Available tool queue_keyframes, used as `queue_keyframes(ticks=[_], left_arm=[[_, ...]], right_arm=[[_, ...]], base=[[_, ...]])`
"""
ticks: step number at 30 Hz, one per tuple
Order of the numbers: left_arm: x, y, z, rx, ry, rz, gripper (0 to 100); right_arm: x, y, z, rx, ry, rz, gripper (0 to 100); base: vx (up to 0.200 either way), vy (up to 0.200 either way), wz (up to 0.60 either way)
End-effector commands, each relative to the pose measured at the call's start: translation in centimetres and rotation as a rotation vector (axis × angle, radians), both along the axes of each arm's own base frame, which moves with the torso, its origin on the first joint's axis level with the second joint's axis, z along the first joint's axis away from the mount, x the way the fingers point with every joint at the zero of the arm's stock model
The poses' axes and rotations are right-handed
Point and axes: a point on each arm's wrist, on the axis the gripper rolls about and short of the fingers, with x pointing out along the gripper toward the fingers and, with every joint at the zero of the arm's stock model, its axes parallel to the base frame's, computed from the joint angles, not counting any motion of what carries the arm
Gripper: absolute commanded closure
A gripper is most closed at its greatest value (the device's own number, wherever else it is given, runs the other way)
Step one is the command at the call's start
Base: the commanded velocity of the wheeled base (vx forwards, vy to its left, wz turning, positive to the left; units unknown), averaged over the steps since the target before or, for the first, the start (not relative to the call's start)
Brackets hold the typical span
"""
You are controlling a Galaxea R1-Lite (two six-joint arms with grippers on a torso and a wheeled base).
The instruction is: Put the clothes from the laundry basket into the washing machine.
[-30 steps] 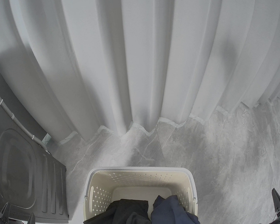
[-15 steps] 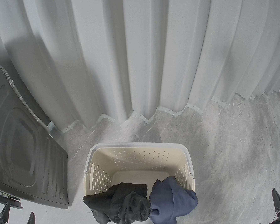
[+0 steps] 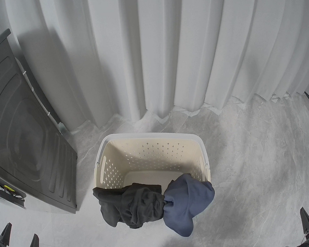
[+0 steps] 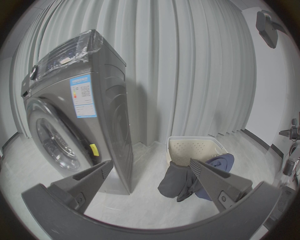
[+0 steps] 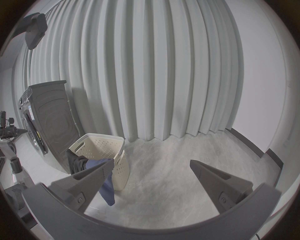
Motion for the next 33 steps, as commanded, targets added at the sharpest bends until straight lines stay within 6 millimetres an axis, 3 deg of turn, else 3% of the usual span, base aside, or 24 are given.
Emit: queue_keyframes(ticks=[1, 6, 21, 33], left_arm=[[0.0, 0.0, -0.51, 0.0, -0.001, 0.001, 0], [0.0, 0.0, -0.52, -0.002, 0.001, 0.001, 0], [0.0, 0.0, -0.51, -0.003, -0.001, 0.001, 0], [0.0, 0.0, -0.51, -0.003, -0.001, 0.001, 0]], right_arm=[[0.08, 0.0, -0.5, -0.001, 0.01, 0.001, 0], [0.09, 0.0, -0.5, -0.001, 0.012, 0.001, 0], [0.09, 0.0, -0.5, -0.001, 0.012, 0.001, 0], [0.09, 0.0, -0.5, -0.001, 0.012, 0.001, 0]], base=[[-0.2, 0.0, 0.0], [-0.2, 0.0, 0.0], [0.0, 0.0, 0.0], [0.0, 0.2, 0.0]])
